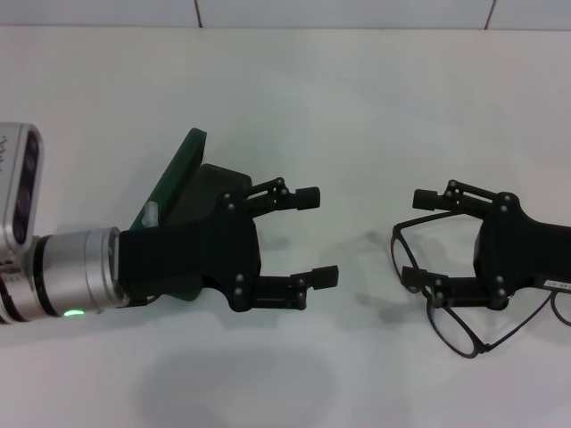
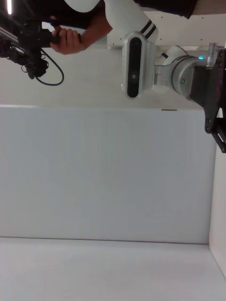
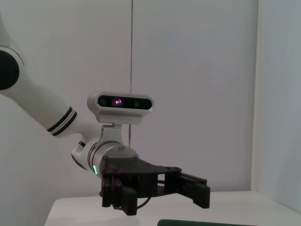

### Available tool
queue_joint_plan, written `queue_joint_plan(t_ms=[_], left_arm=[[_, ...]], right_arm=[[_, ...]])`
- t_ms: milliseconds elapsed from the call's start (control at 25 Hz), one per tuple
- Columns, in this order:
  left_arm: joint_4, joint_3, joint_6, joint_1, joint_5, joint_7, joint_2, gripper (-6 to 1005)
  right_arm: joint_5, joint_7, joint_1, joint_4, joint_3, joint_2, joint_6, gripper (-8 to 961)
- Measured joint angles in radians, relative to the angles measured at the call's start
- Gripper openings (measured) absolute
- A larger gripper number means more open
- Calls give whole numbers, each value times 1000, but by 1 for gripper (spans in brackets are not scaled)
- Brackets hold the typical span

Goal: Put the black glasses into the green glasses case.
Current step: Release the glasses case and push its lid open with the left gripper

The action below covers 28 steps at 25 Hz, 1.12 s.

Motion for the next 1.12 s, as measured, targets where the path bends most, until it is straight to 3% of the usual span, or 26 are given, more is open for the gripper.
queue_joint_plan(t_ms=[320, 480, 600, 720, 840, 960, 1000, 1040, 1080, 1120], left_arm=[[0, -7, 0, 0, -4, -15, -2, 885], [0, -59, 0, 2, -6, -47, -2, 885], [19, -151, -19, 0, -5, -169, 3, 885], [107, -223, -121, 2, 20, -404, 23, 884], [281, -236, -268, 12, 165, -719, 56, 884], [448, -243, -313, 14, 383, -964, 64, 880], [448, -243, -313, 14, 383, -964, 64, 879], [570, -245, -316, 14, 555, -1110, 55, 878], [597, -245, -316, 14, 589, -1139, 49, 876], [677, -246, -317, 14, 717, -1228, 26, 875]], right_arm=[[0, -1, -1, -3, 1, 9, 0, 872], [0, -1, 2, -5, 1, 9, 2, 872], [0, -2, 7, -7, 1, 9, 9, 871], [0, -2, 9, -9, 0, 9, 11, 871], [0, -2, 6, -9, 1, 9, 12, 871], [0, -2, 3, -9, 1, 7, 12, 871], [0, -2, 3, -8, 1, 6, 12, 871], [0, -2, 2, -8, 1, 5, 13, 871], [0, -2, 2, -7, 1, 5, 15, 871], [0, -2, 2, -6, 1, 5, 19, 871]])
